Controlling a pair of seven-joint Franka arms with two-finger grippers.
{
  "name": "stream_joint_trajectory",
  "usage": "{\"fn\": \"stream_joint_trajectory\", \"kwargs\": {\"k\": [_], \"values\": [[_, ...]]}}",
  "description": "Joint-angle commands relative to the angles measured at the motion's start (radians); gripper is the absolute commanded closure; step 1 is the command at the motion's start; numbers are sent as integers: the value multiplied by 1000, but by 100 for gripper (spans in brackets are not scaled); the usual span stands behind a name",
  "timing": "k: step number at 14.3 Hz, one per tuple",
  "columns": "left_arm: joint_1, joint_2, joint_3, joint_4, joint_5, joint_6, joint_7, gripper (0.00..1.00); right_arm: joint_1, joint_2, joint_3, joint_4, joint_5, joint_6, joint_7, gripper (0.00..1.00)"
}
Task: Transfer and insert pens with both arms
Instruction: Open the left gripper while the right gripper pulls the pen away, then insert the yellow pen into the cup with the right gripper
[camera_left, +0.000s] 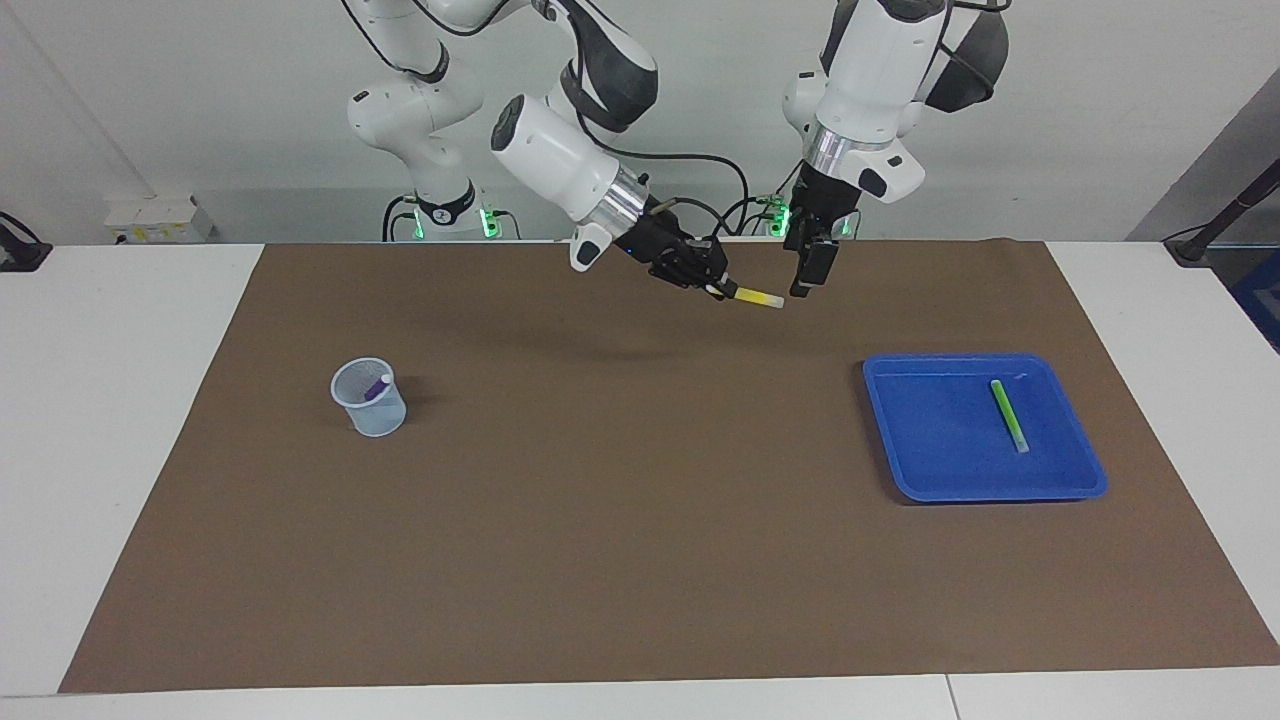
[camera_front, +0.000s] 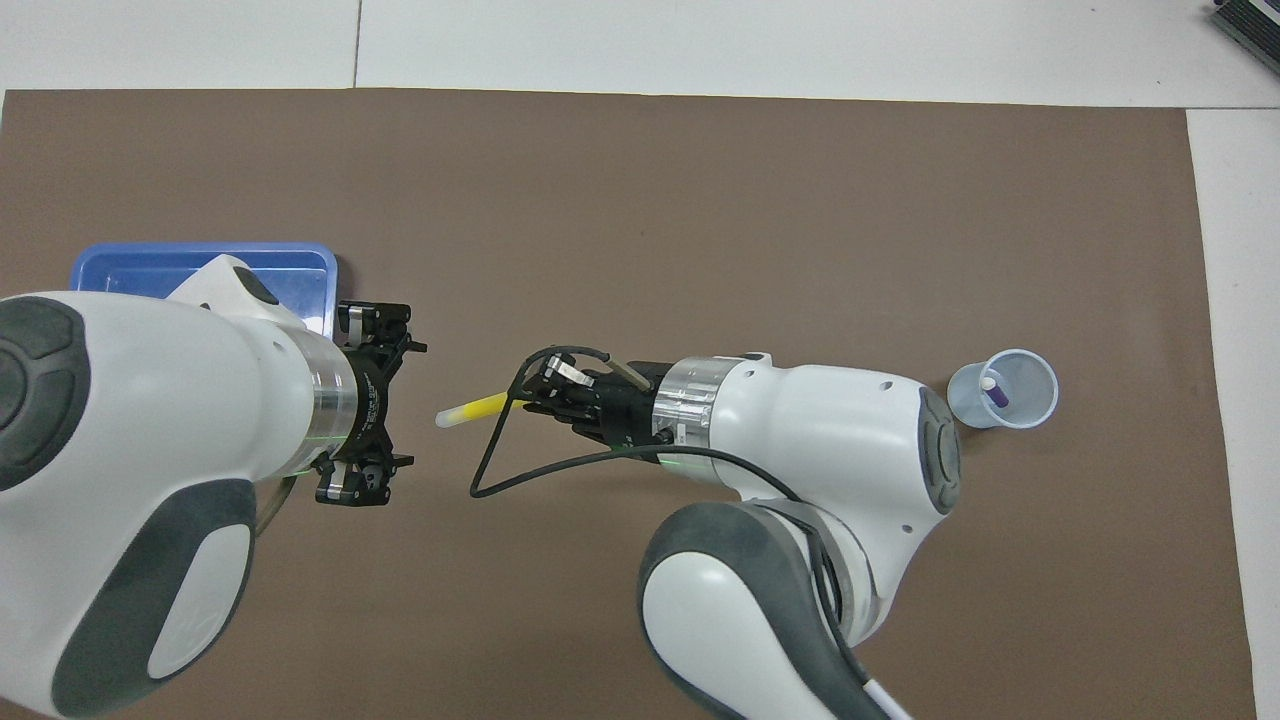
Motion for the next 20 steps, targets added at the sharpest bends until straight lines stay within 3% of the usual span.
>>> {"fn": "stream_joint_trajectory", "kwargs": {"k": [1,6,12,17,20], "values": [[-1,-35,6,-34,9,-20,86,0,-68,-14,5,3,-147,-122,-63,100],[2,-54,19,-61,8,-51,386,0,-170,-20,3,51,-432,-349,-211,100],[92,-68,20,-72,5,-129,837,0,-337,-28,2,195,-729,-708,-564,100],[225,-84,23,-101,-5,-158,1239,0,-348,-42,2,184,-1098,-736,-946,100],[323,-98,23,-127,-8,-160,1472,0,-368,-48,2,174,-1193,-726,-1091,100]]}}
